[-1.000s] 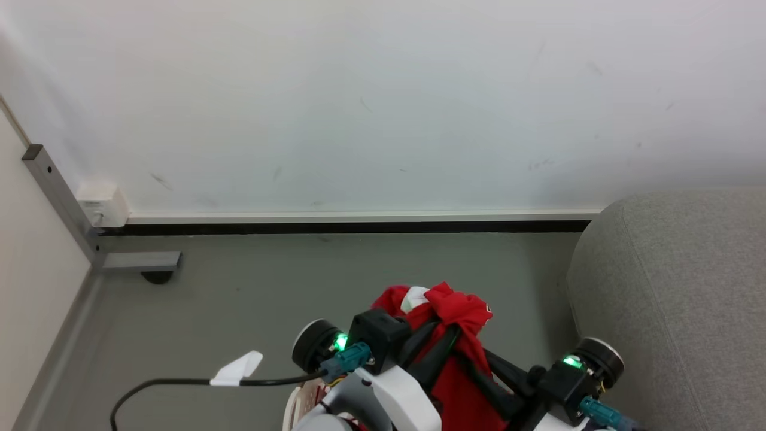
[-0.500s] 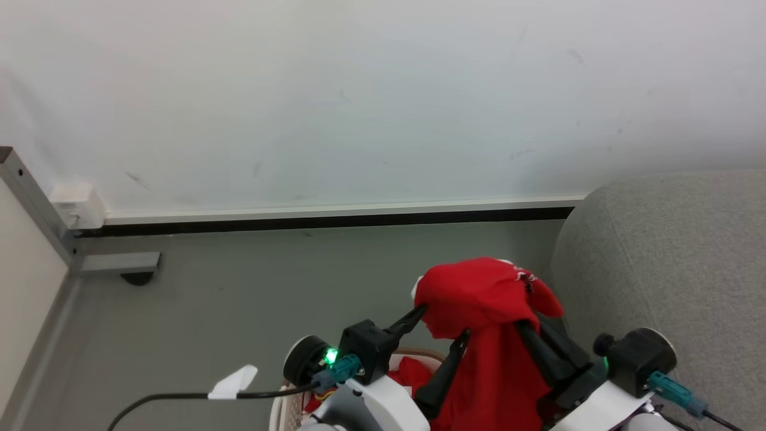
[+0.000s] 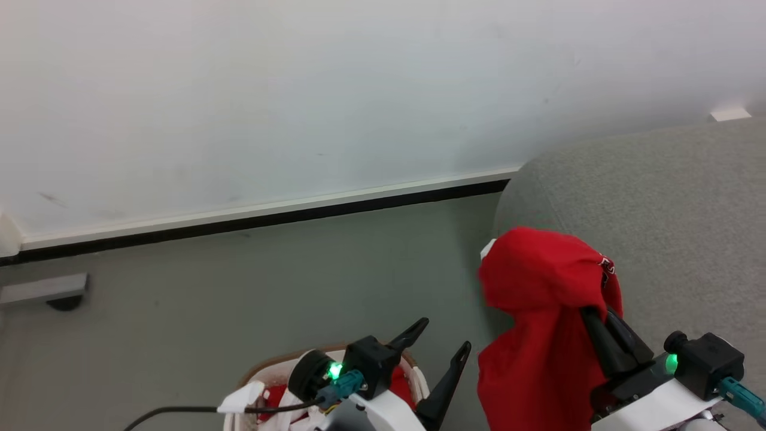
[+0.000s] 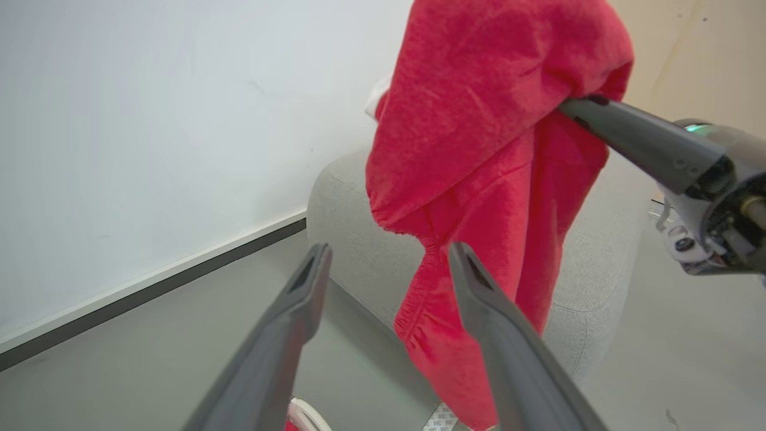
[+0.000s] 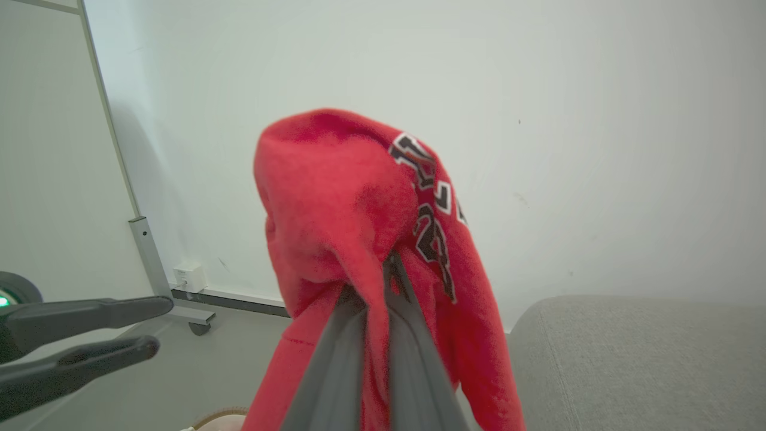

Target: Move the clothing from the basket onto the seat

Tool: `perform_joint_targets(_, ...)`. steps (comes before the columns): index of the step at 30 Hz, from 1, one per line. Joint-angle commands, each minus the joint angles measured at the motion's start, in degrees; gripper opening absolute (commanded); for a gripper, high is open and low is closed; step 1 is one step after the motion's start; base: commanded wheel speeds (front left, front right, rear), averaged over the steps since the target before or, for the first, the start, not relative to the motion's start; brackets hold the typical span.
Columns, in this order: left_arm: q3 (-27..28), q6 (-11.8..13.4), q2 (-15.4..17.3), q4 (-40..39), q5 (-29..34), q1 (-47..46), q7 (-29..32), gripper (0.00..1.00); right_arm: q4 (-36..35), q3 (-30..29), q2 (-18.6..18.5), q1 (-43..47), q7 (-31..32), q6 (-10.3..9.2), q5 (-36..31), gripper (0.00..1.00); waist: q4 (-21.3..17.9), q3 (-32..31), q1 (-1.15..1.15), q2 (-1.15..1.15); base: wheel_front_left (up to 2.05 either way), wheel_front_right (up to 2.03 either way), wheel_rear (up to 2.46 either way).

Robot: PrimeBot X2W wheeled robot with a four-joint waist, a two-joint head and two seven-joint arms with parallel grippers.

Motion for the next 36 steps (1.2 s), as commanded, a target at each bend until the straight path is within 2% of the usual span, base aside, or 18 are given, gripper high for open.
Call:
perform_joint_targets(1,-0.06,0.22,0.01,0.4,-0.94,-0.24,-0.74,1.0,-0.36,-0.48,-0.45,0.83,-0.01,-0.12,-0.06,0.0,-2.07,0.8,0.0,0.0,0.0,0.0,0.0)
perform_joint_targets(7,-0.5,0.07,-0.05,1.03,-0.96,-1.07,-0.99,1.0,-1.32,-1.55,-0.62,2.29,-0.01,-0.12,-0.27,0.0,-5.76,2.19,0.0,0.0,0.0,0.0,0.0)
perform_joint_targets(12,-0.91,0.23,0.05,0.57,-0.47,-2.24,-0.71,1.0,-2.05,-2.66,-0.36,1.75,-0.01,-0.12,-0.23,0.0,-7.2,4.49,0.0,0.0,0.0,0.0,0.0)
perform_joint_targets(18,-1.26,-0.26,1.1,-1.46,0.82,-5.87,0.39,1.0,-2.14,-4.9,0.06,-2.61,-0.01,-0.12,0.94,0.0,-6.8,11.34,0.0,0.0,0.0,0.0,0.0)
perform_joint_targets(23,-0.66,-1.08,2.67,-4.04,2.87,-12.03,2.17,1.0,-0.67,-9.96,-0.58,-12.69,0.0,-0.12,0.49,0.0,-4.97,20.73,0.0,0.0,0.0,0.0,0.0)
perform_joint_targets(26,-0.34,-1.51,3.31,-5.59,4.18,-16.43,3.13,1.0,2.01,-13.95,-2.53,-20.5,0.0,-0.12,0.94,0.0,-3.48,26.42,0.0,0.0,0.0,0.0,0.0)
perform_joint_targets(28,-0.3,-1.68,3.49,-6.05,4.44,-17.73,3.31,1.0,3.27,-15.26,-3.5,-23.13,0.01,-0.12,1.06,0.0,-2.92,28.08,0.0,0.0,0.0,0.0,0.0)
perform_joint_targets(30,0.11,-1.79,3.98,-7.04,5.18,-20.85,3.49,1.0,8.26,-19.07,-6.36,-30.81,0.14,-0.12,1.66,0.0,-1.55,32.07,0.0,0.0,0.0,0.0,0.0)
perform_joint_targets(36,0.93,-1.24,4.29,-8.46,5.42,-22.87,3.23,1.0,22.38,-29.52,-11.83,-42.73,2.02,-0.12,1.33,0.0,0.54,36.37,0.0,0.0,0.0,0.0,0.0)
